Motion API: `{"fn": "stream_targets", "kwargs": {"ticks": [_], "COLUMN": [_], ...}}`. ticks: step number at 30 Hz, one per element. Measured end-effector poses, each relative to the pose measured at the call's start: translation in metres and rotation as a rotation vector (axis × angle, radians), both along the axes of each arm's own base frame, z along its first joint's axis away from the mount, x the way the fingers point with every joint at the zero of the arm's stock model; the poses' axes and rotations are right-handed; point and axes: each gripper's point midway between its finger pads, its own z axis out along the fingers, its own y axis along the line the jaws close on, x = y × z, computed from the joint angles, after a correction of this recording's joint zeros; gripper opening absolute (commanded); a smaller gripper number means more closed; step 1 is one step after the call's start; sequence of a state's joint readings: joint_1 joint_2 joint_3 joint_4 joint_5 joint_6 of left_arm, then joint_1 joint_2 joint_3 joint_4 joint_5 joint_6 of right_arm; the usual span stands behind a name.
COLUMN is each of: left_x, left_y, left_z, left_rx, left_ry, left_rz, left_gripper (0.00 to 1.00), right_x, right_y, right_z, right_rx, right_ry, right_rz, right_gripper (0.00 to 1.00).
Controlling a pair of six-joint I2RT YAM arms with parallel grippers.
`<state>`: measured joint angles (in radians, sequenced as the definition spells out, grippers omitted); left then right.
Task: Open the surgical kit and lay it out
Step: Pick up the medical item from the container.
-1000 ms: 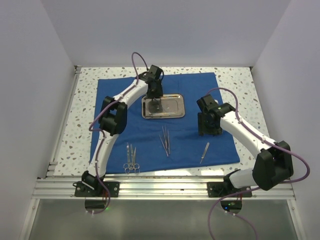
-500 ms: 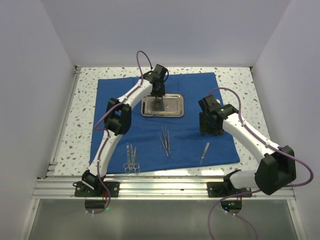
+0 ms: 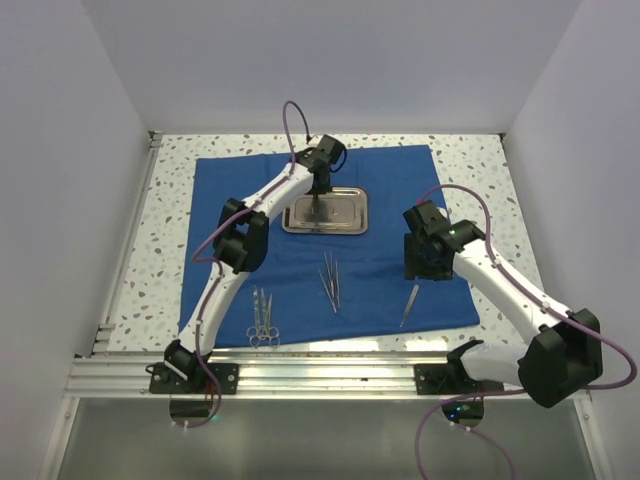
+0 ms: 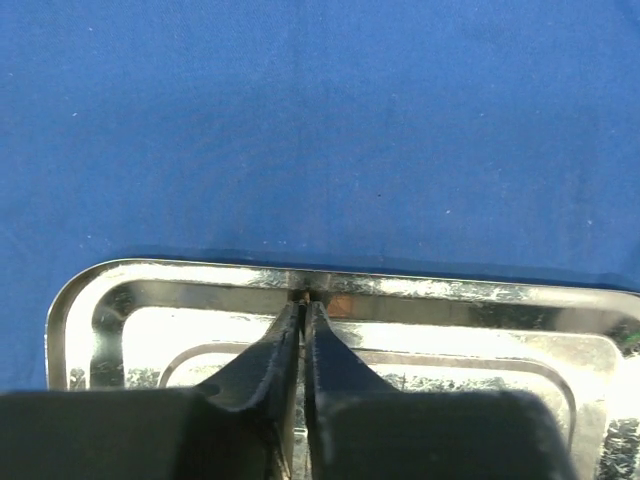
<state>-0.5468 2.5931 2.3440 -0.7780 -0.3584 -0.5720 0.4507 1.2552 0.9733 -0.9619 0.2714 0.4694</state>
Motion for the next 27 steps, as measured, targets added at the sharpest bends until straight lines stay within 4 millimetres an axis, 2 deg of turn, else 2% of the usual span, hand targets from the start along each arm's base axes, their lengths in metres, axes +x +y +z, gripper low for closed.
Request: {"fn": "stream_targets", "kwargs": {"ticks": [2,9,20,23,27], "left_x": [0.000,0.000,-0.009,-0.011,-0.011], "left_y": [0.001,0.000,-0.004,-0.008,-0.013], "left_z": [0.000,0.003,0.012,0.023,0.062], "left_rx": [0.003,-0.009,-0.127,-0.159,-0.217], "left_ry": [-0.003,-0.007,0.050,0.051,0.009], "left_rz": [0.002,-0.020,-0.066,-0.078,-0.085], "left_gripper": [0.00,0.00,0.00,0.00,0.00], "right_x": [0.000,0.000,-0.001,0.002,0.007], "right_y": [0.000,0.000,0.000,0.002,0.003], "right_z": [0.002,0.007,0.017,0.023,0.031], "right_rx": [0.006,0.016,0.025,0.033,0.042], "right_ry": [-0.010,-0.030,-0.045,-0.062,-0.084], "right_rz": [-0.002,-0.002,-0.007,-0.007,-0.007], "right_gripper": [0.58,0.58,0.58,0.58,0.58]}}
